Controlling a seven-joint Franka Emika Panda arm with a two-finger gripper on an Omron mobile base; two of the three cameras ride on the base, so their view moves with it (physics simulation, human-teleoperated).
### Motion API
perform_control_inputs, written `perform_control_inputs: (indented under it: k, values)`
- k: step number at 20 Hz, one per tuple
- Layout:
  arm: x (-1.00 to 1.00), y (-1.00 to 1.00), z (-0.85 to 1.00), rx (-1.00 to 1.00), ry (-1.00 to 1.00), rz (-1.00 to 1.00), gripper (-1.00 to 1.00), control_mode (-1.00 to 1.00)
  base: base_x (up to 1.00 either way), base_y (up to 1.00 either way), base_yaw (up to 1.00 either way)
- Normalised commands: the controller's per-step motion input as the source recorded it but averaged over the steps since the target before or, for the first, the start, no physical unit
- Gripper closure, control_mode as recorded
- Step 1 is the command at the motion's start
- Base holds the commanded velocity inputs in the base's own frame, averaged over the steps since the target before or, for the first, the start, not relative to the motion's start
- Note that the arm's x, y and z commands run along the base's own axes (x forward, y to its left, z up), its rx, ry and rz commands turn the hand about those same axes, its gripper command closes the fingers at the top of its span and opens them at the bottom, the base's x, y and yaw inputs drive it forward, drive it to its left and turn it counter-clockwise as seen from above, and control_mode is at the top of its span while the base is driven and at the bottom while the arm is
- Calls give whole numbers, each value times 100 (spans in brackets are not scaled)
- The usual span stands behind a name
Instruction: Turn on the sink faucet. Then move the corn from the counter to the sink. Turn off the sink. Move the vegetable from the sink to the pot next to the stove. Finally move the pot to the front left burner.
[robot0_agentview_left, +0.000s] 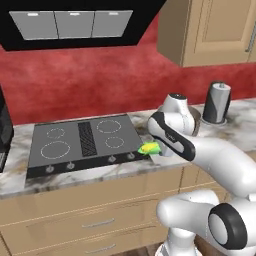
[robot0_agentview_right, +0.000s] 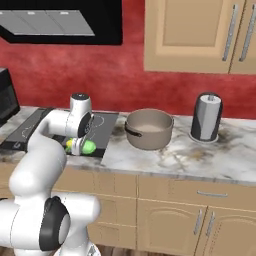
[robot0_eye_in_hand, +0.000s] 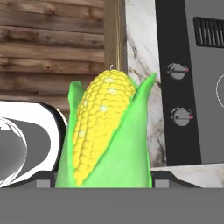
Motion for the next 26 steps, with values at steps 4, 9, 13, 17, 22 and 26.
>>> perform_control_inputs:
  k: [4,9,13,17,22,26]
  values:
    - [0,0,0,0,0,0,100,100,63,-7,0]
    - [0,0,0,0,0,0,100,100,64,0,0]
    - [0,0,0,0,0,0,100,100,63,0,0]
    - [0,0,0,0,0,0,100,100,50,0,0]
    - [0,0,0,0,0,0,100,100,16,0,0]
    - [0,0,0,0,0,0,100,100,0,0,0]
